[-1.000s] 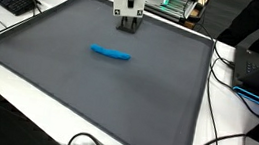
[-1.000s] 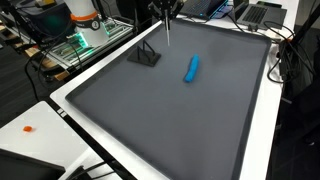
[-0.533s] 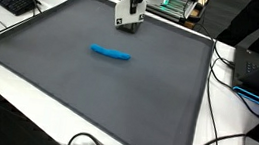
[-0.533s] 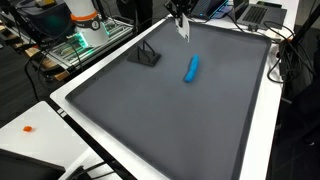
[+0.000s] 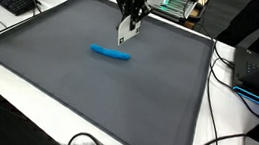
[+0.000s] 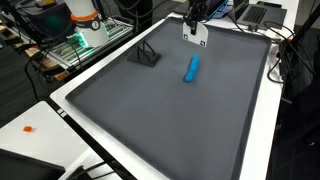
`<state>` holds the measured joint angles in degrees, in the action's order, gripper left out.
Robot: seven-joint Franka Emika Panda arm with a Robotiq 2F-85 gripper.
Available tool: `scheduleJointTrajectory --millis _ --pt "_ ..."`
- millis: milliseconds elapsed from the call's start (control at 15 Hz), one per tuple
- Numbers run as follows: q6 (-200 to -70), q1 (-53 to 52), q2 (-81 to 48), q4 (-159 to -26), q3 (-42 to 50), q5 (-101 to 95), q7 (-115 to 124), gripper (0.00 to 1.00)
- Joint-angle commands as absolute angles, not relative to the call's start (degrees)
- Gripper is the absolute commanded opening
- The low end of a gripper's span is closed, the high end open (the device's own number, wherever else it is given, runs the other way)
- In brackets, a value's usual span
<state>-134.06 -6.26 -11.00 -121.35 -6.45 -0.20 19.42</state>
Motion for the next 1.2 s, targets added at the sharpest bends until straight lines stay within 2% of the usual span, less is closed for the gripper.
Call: scheduleJointTrajectory --millis 0,133,1133 --pt "-131.14 -7.22 -14.80 -117.15 -5.95 -3.77 11.33 0.01" --pt "-132.72 -7.35 -13.76 -118.58 -5.78 -2.42 12.50 0.04" --pt "-133.18 -7.52 -18.50 -115.61 -5.65 -6.28 2.85 0.01"
